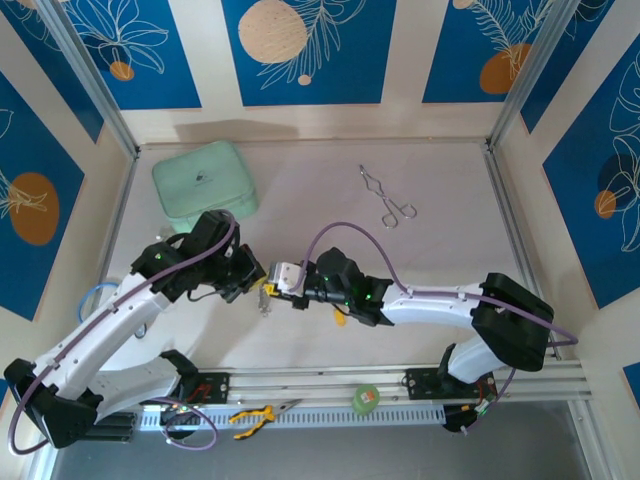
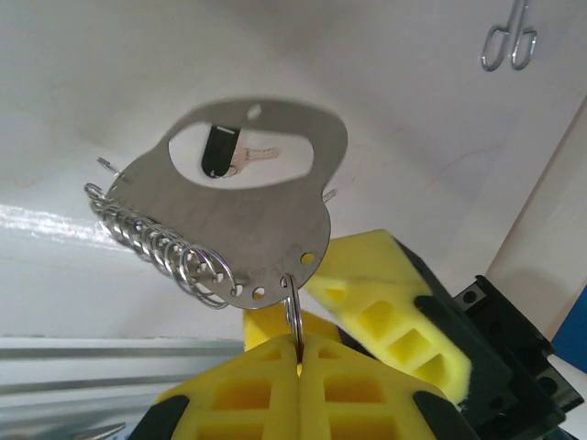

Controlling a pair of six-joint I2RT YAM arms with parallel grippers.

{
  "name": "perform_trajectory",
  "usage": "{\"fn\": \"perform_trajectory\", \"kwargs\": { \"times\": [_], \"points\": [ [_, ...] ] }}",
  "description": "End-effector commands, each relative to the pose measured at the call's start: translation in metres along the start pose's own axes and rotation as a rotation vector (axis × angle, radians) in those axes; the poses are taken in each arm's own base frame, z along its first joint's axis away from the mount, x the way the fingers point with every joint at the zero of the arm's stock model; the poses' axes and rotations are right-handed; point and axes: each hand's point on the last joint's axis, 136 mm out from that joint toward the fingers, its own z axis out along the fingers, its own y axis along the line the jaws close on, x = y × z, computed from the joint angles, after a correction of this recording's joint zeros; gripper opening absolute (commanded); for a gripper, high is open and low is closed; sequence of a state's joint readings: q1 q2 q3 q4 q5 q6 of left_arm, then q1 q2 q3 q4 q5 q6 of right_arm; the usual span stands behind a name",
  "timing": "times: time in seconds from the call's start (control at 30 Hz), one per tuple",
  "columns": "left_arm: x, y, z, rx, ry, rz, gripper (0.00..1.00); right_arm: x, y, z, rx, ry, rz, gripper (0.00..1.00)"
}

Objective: Put the keys on the keyring

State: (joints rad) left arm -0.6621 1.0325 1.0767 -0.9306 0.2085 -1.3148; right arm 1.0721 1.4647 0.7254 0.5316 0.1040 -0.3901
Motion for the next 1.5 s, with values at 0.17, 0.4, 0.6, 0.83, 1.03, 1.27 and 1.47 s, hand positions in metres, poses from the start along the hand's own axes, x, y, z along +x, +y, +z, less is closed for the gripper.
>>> {"fn": "perform_trajectory", "kwargs": {
  "times": [0.17, 0.4, 0.6, 0.83, 1.03, 1.27, 1.47],
  "points": [
    [0.007, -0.003, -0.003, 0.017, 0.046, -0.129, 0.00, -0.014, -0.004, -0.003, 0.057, -0.066, -0.054, 0.26],
    [0.009, -0.005, -0.001, 0.027, 0.061, -0.155, 0.00, -0.020, -0.001, -0.002, 0.053, -0.095, -0.057, 0.20],
    [0.011, -0.004, -0.001, 0.032, 0.067, -0.168, 0.00, -0.024, -0.002, -0.002, 0.054, -0.101, -0.056, 0.05],
    [-0.021, -0.012, -0.023, 0.145, -0.161, -0.024, 0.58, -0.018, -0.001, -0.007, 0.037, -0.063, -0.027, 0.00],
    [-0.060, -0.029, -0.062, 0.185, -0.521, 0.484, 0.72, -0.013, 0.005, -0.020, -0.076, 0.004, 0.026, 0.00],
    [-0.044, -0.044, -0.058, 0.228, -0.689, 1.255, 0.67, -0.017, 0.000, -0.053, -0.233, 0.045, 0.128, 0.00],
    [0.008, -0.032, -0.023, 0.362, -0.559, 1.771, 0.55, -0.020, 0.002, -0.072, -0.329, 0.074, 0.115, 0.00]
  ]
}}
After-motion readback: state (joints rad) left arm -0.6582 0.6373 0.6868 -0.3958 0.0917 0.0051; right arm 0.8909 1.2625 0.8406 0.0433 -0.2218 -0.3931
